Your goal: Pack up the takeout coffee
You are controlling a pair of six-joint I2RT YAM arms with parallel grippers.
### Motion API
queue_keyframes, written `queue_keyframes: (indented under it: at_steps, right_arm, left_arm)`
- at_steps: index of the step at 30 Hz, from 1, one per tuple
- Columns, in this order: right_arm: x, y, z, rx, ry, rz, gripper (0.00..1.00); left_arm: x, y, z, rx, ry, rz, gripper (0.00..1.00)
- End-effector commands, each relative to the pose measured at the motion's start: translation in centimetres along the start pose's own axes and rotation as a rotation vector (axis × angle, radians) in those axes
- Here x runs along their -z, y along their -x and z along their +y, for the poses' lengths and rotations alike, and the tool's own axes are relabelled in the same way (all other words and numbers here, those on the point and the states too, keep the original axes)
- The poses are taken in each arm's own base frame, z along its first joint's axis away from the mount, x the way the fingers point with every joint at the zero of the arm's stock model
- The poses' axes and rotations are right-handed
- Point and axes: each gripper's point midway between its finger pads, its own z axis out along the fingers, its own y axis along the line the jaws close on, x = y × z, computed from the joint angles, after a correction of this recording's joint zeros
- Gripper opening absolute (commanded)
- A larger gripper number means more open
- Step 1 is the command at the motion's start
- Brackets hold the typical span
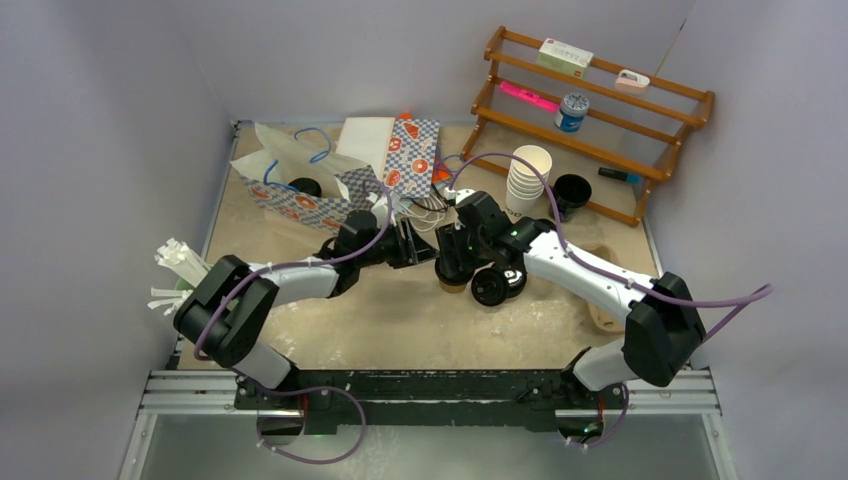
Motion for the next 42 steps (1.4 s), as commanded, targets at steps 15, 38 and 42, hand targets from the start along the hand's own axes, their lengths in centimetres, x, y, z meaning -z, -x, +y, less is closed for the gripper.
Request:
queue_keyframes:
  at_steps: [15, 38, 42]
  right_arm:
    - [-1.2, -2.2, 0.2, 0.002, 0.008, 0.089, 0.49]
    - [-1.2, -4.7, -2.1, 0.019, -0.129, 0.157, 0.46]
    - [-1.2, -5.6, -2.3, 0.045, -0.160, 0.177, 0.46]
  left_arm:
    - [-1.0, -0.1, -0.3, 0.019, -0.053, 0.021, 0.30]
    - [-1.2, -4.9, 4.6, -0.066, 0.165, 0.192, 0.06]
    - [-1.3, -6.0, 5.0, -0.090, 0.191, 0.236, 0.06]
